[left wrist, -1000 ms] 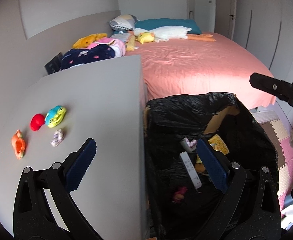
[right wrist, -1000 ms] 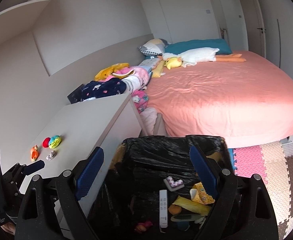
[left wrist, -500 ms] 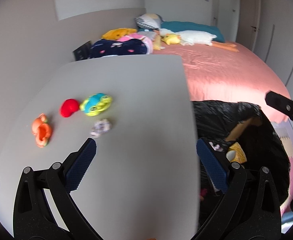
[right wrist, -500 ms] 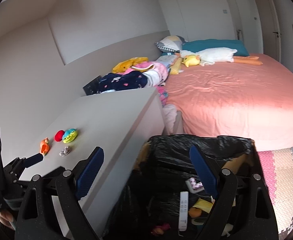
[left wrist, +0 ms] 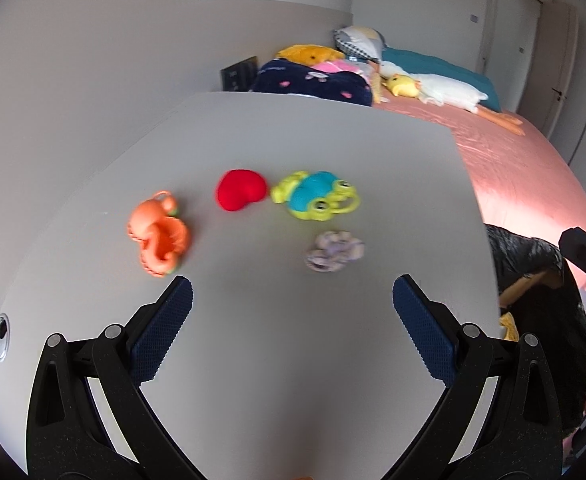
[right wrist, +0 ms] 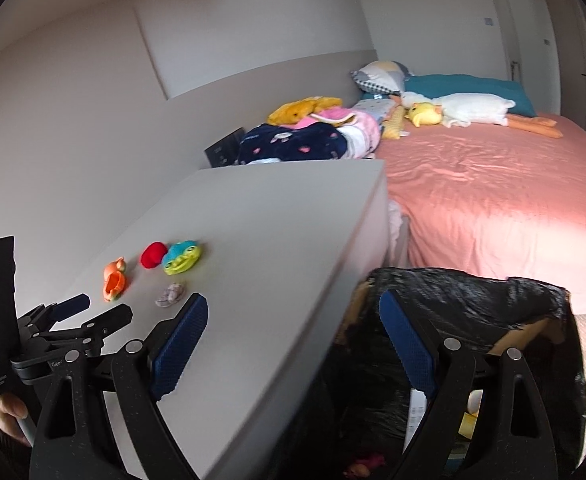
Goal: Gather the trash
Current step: 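Move both grippers back over the desk toward the remaining toys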
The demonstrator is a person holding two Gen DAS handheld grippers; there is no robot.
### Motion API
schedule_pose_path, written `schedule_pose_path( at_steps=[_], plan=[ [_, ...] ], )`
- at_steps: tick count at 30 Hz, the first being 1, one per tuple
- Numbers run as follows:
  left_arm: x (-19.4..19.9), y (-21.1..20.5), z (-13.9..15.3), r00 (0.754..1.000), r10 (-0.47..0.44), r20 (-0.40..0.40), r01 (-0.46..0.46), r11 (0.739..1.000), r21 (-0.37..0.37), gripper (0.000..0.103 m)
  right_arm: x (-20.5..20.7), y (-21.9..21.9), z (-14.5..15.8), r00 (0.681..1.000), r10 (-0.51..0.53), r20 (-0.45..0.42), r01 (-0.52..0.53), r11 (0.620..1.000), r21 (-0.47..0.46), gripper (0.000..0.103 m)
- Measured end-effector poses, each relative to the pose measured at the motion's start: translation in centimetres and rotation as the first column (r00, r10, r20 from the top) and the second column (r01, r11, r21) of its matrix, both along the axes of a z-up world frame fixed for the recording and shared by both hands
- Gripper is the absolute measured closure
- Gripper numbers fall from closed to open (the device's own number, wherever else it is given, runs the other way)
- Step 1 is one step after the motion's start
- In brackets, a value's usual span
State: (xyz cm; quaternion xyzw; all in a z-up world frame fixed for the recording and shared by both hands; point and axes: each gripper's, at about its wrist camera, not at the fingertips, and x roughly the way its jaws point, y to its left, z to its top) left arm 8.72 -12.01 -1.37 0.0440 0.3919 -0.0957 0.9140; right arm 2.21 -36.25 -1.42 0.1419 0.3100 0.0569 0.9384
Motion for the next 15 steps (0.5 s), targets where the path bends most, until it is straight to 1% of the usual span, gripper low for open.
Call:
schedule_pose_path(
  at_steps=[7, 15],
  plan=[
    [1.1, 3.2, -0.3, 0.997, 0.072, -0.016, -0.072, 0.997, -0.02, 0.006, 2.1, 3.7, 0.2, 0.997, 0.074, -0.005, -0.074, 0.997, 0.006, 0.015],
    [1.8, 5.7, -0.5, 0.995, 0.103, -0.016, -0.103, 0.994, -0.022, 0.006, 4.1, 6.9, -0.3, 0.99, 0.137, -0.037, -0.138, 0.99, -0.015, 0.015]
  ],
)
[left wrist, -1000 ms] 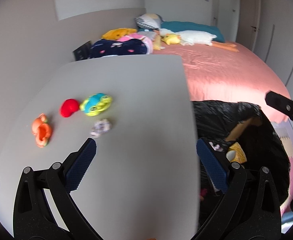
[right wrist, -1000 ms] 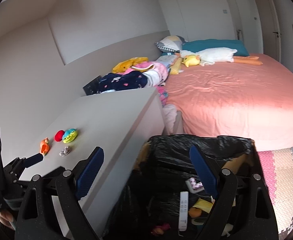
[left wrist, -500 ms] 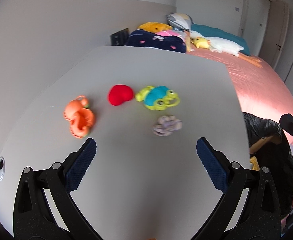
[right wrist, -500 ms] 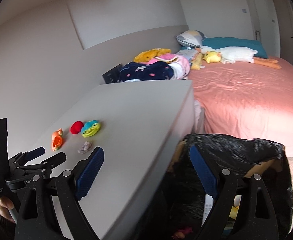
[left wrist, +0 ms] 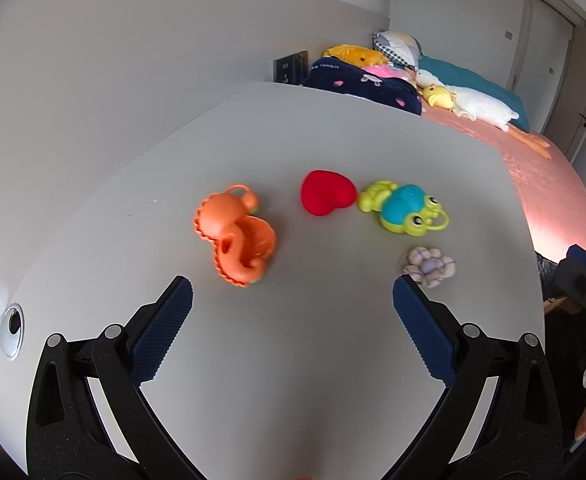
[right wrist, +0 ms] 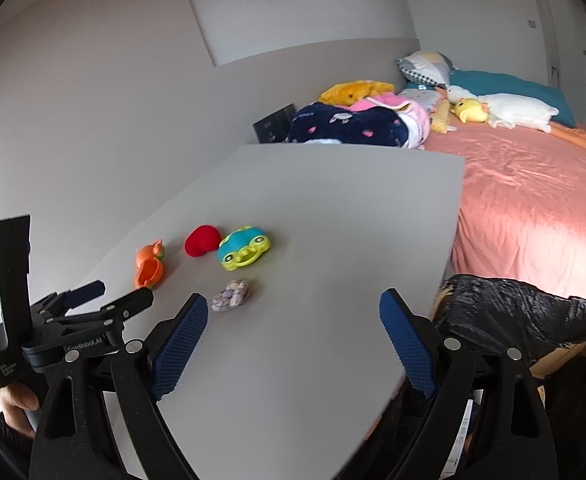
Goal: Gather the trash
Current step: 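Move both grippers back over the desk toward the remaining toys, then grasp the small knotted plush with the right gripper while the left grasps the orange toy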
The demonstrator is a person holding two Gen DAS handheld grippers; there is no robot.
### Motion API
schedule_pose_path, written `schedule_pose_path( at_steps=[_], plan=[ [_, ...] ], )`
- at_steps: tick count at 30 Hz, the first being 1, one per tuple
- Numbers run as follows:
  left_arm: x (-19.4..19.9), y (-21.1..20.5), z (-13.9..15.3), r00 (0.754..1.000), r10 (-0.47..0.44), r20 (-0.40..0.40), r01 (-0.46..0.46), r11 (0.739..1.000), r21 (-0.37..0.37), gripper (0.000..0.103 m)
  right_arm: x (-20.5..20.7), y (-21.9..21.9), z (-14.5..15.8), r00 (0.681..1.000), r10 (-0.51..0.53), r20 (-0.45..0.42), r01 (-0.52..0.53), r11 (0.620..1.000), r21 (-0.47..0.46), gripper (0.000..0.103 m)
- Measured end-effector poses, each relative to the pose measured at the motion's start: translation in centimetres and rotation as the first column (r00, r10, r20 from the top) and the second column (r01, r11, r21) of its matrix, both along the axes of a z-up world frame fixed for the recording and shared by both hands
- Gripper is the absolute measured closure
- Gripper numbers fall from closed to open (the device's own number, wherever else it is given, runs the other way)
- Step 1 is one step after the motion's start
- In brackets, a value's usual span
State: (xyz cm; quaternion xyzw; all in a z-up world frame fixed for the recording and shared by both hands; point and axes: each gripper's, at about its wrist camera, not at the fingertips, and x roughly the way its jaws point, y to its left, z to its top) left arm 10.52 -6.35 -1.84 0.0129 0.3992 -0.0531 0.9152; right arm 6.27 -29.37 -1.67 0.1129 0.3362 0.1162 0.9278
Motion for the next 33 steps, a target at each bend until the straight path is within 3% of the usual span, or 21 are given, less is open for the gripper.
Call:
schedule_pose_path(
  at_steps=[6, 11, 20, 33],
  plan=[
    [0.7, 1.7, -0.2, 1.0, 0.017, -0.001, -0.017, 0.999, -0.032, 0.007, 1.2, 2.3, -0.3, 0.998, 0.057, -0.027, -0.058, 0.997, -0.05, 0.015],
    [1.6, 2.6, -0.5, 0.999, 0.037, -0.015, -0.038, 0.999, -0.034, 0.017, 2.6, 4.5, -1.1, 0.993, 0.094, -0.067, -0.1, 0.991, -0.088, 0.015],
    [2.8, 3.8, -0.8, 0.997, 0.065, -0.031, -0.066, 0.997, -0.037, 0.018, 5.5, 8.0, -3.0, 0.976, 0.146, -0.16, -0.171, 0.974, -0.15, 0.04],
    [5.1, 4.7, -1.9, 0.993, 0.09, -0.078, -0.095, 0.994, -0.055, 0.018, 6.6, 9.6, -4.0, 0.972, 0.151, -0.181, -0.193, 0.951, -0.242, 0.078]
  ],
)
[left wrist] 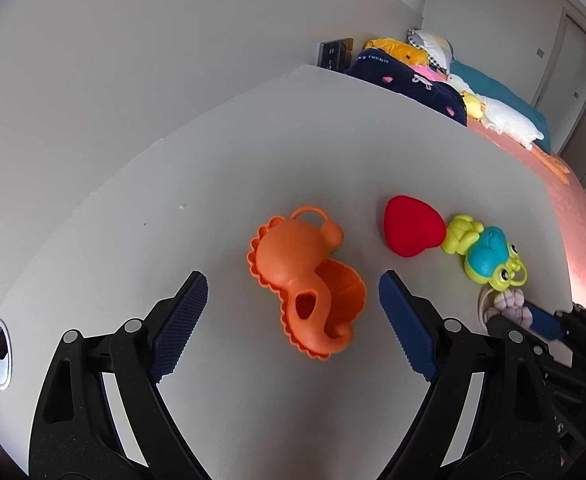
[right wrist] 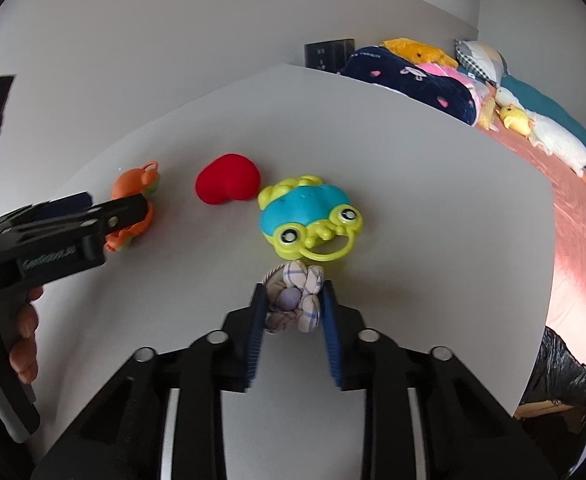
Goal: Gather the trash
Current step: 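Grasp the small knotted plush with the right gripper while the left grasps the orange toy, then carry the orange toy and knotted plush to the trash bag and release both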
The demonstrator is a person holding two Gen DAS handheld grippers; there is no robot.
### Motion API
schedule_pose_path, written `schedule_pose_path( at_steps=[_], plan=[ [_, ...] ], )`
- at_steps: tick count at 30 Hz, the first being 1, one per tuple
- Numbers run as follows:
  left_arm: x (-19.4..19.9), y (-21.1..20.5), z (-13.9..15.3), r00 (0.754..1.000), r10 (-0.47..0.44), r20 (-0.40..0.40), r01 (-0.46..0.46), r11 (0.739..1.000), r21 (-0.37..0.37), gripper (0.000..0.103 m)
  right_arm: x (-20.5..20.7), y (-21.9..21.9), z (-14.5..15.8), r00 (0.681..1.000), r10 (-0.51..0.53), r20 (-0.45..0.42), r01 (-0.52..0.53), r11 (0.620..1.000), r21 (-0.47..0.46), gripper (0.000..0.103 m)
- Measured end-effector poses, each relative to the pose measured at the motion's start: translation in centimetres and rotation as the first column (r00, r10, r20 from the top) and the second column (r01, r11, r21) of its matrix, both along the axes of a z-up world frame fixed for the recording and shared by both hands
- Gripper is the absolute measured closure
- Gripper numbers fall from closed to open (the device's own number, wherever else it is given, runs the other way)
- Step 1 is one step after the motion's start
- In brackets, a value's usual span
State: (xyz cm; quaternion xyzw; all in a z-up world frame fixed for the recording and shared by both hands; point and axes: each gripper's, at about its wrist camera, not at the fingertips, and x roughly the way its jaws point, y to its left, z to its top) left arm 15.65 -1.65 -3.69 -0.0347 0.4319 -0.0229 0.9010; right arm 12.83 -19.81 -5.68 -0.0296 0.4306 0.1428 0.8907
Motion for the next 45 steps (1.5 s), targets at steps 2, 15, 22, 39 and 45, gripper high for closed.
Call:
schedule_pose_path(
  at_steps=[2, 15, 22, 39, 45],
  plan=[
    [0.5, -0.1, -0.2, 1.0, 0.003, -0.006, -0.003, 1.0, -0.003, 0.018, -0.2, 0.0, 0.1, 1.0, 0.012, 0.0, -0.012, 1.0, 0.016, 0.081],
    [1.6, -0.4, -1.1, 0.999, 0.029, -0.031, -0.029, 1.0, 0.012, 0.044, -0.5, -1.0, 0.3, 1.0, 0.025, -0.019, -0.023, 0.993, 0.116, 0.083],
    [0.9, 0.1, -0.6, 0.999, 0.049, -0.017, -0.049, 0.999, -0.008, 0.044, -1.1, -2.4, 0.8, 1.0, 0.009, -0.018, -0.006, 0.989, 0.149, 0.083],
    [-1.9, -1.8, 2.6, 0.999, 0.039, 0.03, -0.04, 0.999, 0.01, 0.044, -3.2, -5.0, 2.8, 1.0, -0.007, 0.012, 0.004, 0.983, 0.182, 0.083],
    [-3.2, -2.7, 3.4, 0.998, 0.04, 0.041, -0.04, 0.999, -0.001, 0.044, -4.4, -6.3, 3.6, 1.0, -0.016, 0.026, 0.011, 0.981, 0.195, 0.083]
  ],
)
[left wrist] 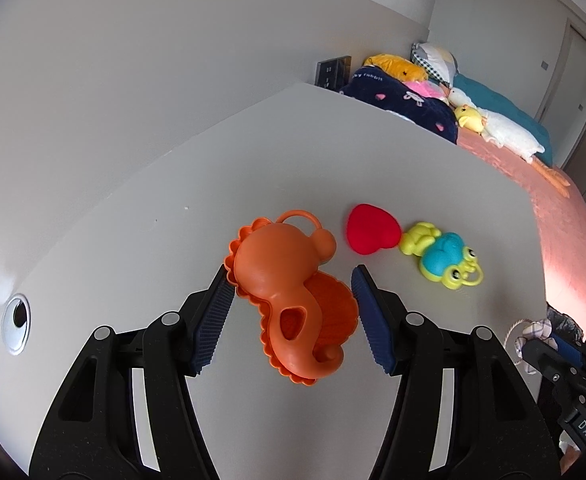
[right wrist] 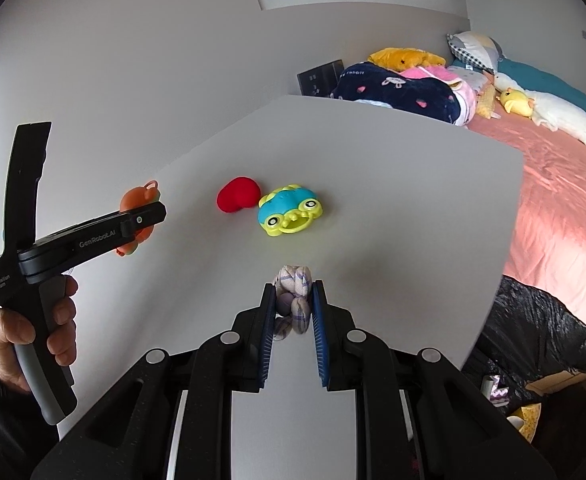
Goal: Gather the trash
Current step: 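Carry the orange toy and knotted plush to the trash bag and release both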
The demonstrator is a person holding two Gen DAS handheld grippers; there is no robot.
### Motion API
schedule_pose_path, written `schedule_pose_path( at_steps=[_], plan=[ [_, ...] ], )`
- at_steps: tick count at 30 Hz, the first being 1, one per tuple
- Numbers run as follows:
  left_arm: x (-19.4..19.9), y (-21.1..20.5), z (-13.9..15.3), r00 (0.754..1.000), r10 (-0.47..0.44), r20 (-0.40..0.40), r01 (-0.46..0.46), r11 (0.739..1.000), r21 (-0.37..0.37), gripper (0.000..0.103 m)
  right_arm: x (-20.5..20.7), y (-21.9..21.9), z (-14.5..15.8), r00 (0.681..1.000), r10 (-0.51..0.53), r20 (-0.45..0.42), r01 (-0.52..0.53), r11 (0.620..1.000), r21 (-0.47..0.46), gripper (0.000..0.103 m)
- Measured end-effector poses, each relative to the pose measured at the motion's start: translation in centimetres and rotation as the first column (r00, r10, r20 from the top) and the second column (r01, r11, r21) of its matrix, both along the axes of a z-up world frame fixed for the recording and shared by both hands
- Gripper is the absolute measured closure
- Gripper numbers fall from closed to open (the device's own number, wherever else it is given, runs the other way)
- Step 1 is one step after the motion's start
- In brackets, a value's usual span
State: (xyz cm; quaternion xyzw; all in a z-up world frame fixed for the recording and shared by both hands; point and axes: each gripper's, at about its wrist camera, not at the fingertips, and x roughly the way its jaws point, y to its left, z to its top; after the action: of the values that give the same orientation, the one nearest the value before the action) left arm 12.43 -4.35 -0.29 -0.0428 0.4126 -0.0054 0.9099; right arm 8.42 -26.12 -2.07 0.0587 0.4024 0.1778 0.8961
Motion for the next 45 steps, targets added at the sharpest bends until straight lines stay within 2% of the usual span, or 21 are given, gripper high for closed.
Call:
schedule_pose_path(
  at_steps=[21, 45],
  plan=[
    [-3.5, -8.2, 1.5, 0.989, -0.143, 0.043, 0.143, 0.99, 0.007, 0.044, -5.1, -6.6, 0.8, 0.993, -0.109, 0.039, 0.108, 0.994, 0.035, 0.083],
    [-6.5, -19.3, 1.3, 0.941, -0.337, 0.044, 0.337, 0.941, -0.005, 0.044, -9.8, -16.5, 1.2, 0.958, -0.28, 0.064, 0.276, 0.959, 0.058, 0.083]
  ],
)
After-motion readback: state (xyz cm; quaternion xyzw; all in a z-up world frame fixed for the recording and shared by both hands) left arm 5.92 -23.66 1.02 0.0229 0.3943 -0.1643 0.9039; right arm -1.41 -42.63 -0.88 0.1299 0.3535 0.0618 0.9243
